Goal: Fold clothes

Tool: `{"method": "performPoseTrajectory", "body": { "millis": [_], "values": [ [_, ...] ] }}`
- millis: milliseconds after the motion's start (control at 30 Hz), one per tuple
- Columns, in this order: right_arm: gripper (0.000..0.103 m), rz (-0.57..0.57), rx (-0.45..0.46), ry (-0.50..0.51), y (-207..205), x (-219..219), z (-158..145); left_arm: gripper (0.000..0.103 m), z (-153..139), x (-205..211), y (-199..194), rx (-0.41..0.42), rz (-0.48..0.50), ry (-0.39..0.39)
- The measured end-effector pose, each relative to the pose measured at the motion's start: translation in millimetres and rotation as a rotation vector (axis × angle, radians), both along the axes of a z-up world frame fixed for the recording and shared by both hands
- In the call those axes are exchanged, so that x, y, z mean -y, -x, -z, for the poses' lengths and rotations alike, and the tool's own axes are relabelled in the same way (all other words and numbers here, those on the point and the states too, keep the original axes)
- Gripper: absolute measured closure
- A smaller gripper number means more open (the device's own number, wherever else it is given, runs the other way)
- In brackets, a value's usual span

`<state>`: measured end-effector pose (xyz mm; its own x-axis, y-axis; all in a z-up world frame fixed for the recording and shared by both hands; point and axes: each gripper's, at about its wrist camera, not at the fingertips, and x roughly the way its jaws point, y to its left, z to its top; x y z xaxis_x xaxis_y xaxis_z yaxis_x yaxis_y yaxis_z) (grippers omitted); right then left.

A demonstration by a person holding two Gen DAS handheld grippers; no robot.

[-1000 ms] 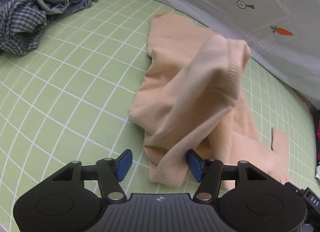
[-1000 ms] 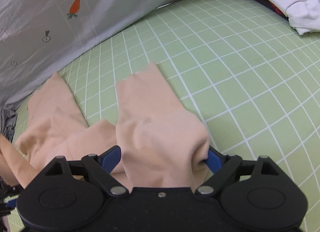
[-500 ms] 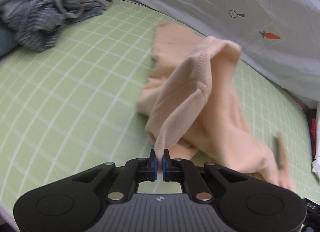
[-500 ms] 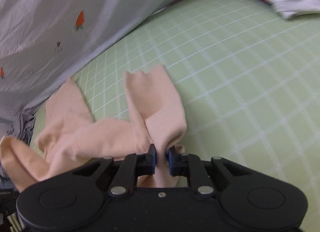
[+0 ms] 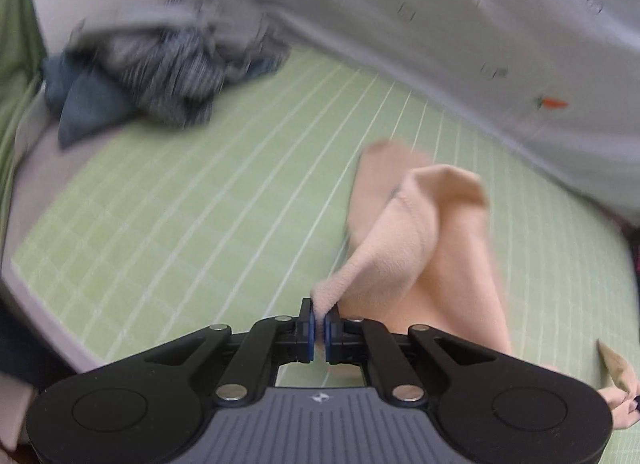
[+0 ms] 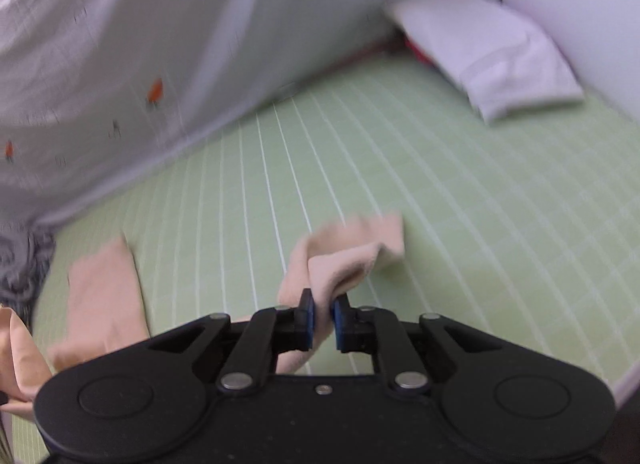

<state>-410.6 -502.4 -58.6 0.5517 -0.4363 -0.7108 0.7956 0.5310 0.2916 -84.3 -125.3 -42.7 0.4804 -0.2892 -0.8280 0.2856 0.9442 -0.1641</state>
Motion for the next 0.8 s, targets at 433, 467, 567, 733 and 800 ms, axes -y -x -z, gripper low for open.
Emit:
{"method": "performPoseTrajectory", "body": {
  "millis": [433, 467, 567, 733, 800],
  "values": [
    [0.094, 0.067, 0.181, 0.419, -154.1, 138.9, -121.4, 0.097, -84.3, 69.8, -187.8, 0.297, 0.083, 0.062],
    [0.094, 0.068, 0.187, 0.444, -174.1, 147.4, -124.6, 0.097, -83.1, 78.5, -209.3, 0.31, 0.072, 0.078],
    [0.084, 0.06, 0.114, 0.454, -241.4, 170.8, -111.9, 0.085, -56.3, 116.3, -274.5, 0.309, 0.044, 0.074],
    [0.02, 0.037, -0.015, 0.372, -312.8, 153.8, -50.8, 0.038, 9.8, 156.0, -303.1, 0.189, 0.017, 0.039],
    [0.018, 0.002, -0.041, 0.292, -323.5, 130.0, -19.4, 0.035, 38.6, 161.8, -294.7, 0.103, 0.03, 0.07]
  ]
}}
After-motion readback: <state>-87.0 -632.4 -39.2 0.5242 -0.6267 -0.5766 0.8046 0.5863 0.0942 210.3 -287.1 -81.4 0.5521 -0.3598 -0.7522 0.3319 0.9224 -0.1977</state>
